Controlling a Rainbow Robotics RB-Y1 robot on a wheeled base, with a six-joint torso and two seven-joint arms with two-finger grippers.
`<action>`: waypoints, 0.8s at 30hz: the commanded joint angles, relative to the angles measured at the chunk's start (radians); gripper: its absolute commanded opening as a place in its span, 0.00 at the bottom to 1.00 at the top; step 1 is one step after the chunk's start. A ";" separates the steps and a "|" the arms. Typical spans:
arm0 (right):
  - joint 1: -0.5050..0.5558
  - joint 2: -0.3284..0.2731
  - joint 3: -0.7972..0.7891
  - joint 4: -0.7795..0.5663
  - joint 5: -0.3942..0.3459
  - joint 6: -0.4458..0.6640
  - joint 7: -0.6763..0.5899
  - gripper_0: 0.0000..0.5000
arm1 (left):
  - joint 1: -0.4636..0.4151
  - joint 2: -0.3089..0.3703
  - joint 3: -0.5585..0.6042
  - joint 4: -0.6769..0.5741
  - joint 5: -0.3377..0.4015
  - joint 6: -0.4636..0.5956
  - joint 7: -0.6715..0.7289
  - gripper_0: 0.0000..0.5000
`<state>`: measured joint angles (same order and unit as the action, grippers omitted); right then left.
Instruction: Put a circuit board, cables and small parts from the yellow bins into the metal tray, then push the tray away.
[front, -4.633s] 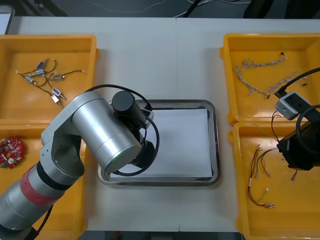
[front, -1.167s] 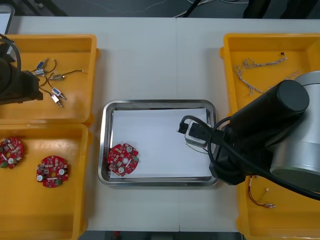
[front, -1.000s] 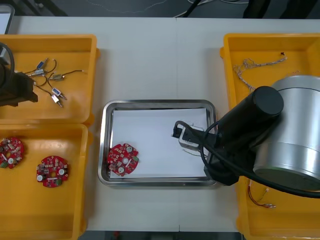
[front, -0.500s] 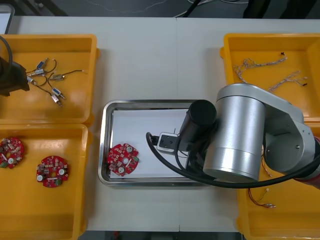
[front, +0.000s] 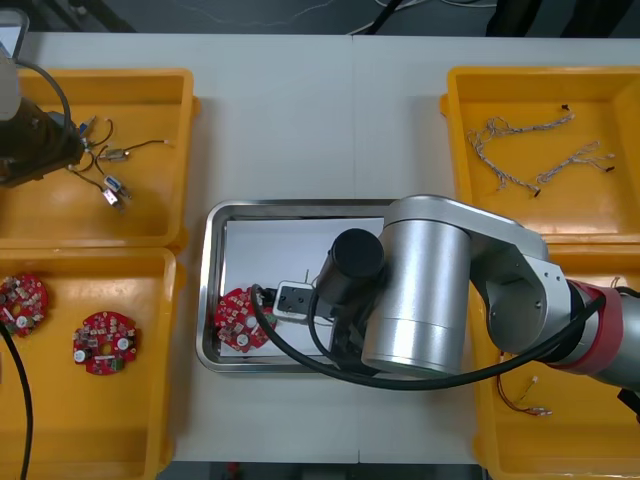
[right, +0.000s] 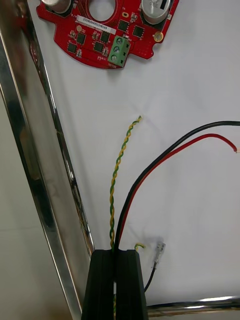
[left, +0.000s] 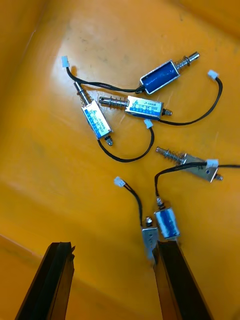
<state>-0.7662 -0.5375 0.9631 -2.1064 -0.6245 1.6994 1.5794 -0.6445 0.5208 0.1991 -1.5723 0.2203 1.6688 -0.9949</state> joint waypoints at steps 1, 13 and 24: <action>-0.031 0.007 0.028 0.031 0.026 -0.037 0.070 0.00 | -0.041 -0.068 -0.018 -0.006 -0.050 -0.024 0.068 0.95; -0.028 0.013 0.068 0.144 0.054 -0.115 0.117 0.00 | -0.012 -0.148 0.013 0.001 -0.075 -0.044 0.065 0.95; 0.002 0.002 0.095 0.149 0.101 -0.170 0.128 0.38 | -0.012 -0.162 0.045 0.104 -0.075 -0.159 0.028 0.96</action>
<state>-0.7664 -0.5375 1.0464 -1.9432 -0.5401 1.5416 1.6824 -0.6447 0.3751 0.2019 -1.4721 0.1569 1.5304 -0.8834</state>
